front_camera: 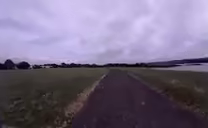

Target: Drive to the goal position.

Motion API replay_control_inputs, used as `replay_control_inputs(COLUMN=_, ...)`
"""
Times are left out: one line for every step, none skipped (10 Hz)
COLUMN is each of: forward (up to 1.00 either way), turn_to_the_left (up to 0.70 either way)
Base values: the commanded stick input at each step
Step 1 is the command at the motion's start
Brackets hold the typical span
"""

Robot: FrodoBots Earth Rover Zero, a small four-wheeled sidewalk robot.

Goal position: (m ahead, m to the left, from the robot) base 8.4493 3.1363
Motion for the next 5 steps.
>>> replay_control_inputs(forward=0.70, turn_to_the_left=-0.12)
replay_control_inputs(forward=0.70, turn_to_the_left=-0.09)
replay_control_inputs(forward=0.70, turn_to_the_left=-0.05)
replay_control_inputs(forward=0.70, turn_to_the_left=0.00)
replay_control_inputs(forward=0.70, turn_to_the_left=0.00)
